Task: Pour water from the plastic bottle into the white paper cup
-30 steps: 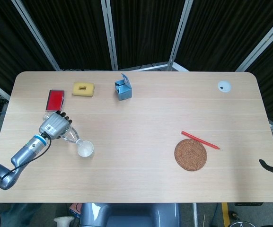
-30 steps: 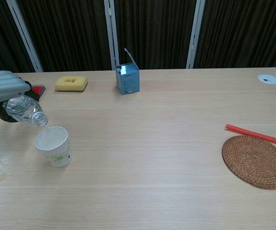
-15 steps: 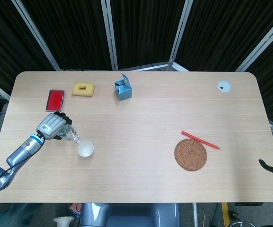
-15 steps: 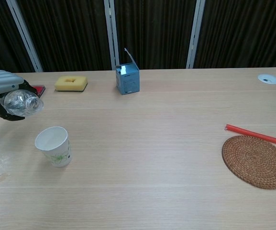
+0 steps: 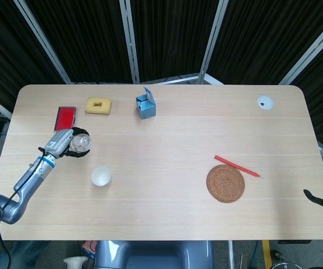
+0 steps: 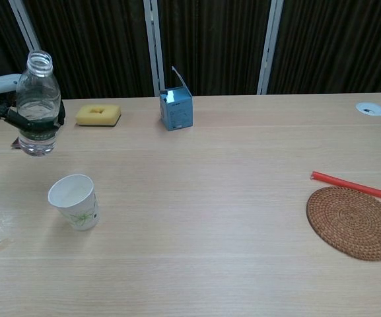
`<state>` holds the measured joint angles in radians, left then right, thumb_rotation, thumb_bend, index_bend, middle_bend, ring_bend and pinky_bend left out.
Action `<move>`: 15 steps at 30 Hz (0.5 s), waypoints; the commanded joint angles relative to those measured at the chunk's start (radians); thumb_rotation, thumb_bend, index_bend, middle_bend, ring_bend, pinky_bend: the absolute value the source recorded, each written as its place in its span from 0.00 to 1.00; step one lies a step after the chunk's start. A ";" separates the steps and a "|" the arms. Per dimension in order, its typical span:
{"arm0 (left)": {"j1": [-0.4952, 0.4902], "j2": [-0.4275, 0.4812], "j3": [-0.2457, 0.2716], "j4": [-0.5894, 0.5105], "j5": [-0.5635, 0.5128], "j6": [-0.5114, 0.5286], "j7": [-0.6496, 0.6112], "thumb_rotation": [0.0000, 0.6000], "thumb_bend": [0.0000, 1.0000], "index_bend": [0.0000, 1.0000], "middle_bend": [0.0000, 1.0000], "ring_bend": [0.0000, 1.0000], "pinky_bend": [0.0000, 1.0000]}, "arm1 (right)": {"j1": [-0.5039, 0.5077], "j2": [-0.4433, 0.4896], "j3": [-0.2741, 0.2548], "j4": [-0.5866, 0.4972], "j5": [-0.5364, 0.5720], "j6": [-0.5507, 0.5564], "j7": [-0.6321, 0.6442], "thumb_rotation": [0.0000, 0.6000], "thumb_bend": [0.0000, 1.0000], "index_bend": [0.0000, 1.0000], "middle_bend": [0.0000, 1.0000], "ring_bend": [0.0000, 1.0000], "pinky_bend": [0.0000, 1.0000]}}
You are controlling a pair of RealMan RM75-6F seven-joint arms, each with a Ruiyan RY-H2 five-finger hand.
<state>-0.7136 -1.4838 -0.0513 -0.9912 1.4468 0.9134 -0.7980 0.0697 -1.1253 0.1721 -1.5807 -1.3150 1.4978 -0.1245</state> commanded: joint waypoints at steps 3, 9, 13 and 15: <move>-0.009 -0.054 -0.090 -0.049 -0.081 -0.027 -0.162 1.00 0.50 0.60 0.45 0.29 0.33 | 0.001 -0.001 0.001 0.002 0.001 -0.001 -0.001 1.00 0.00 0.00 0.00 0.00 0.00; -0.018 -0.115 -0.127 -0.036 -0.130 -0.065 -0.205 1.00 0.49 0.59 0.45 0.29 0.33 | 0.000 0.001 0.004 0.007 0.014 -0.008 0.012 1.00 0.00 0.00 0.00 0.00 0.00; -0.028 -0.162 -0.134 0.006 -0.138 -0.101 -0.235 1.00 0.49 0.59 0.45 0.29 0.33 | 0.000 0.004 0.007 0.010 0.018 -0.011 0.022 1.00 0.00 0.00 0.00 0.00 0.00; -0.030 -0.182 -0.130 0.028 -0.132 -0.108 -0.237 1.00 0.48 0.59 0.46 0.29 0.33 | 0.002 0.004 0.008 0.015 0.024 -0.018 0.024 1.00 0.00 0.00 0.00 0.00 0.00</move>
<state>-0.7398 -1.6511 -0.1819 -0.9788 1.3130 0.8149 -1.0295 0.0711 -1.1214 0.1796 -1.5671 -1.2928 1.4811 -0.1015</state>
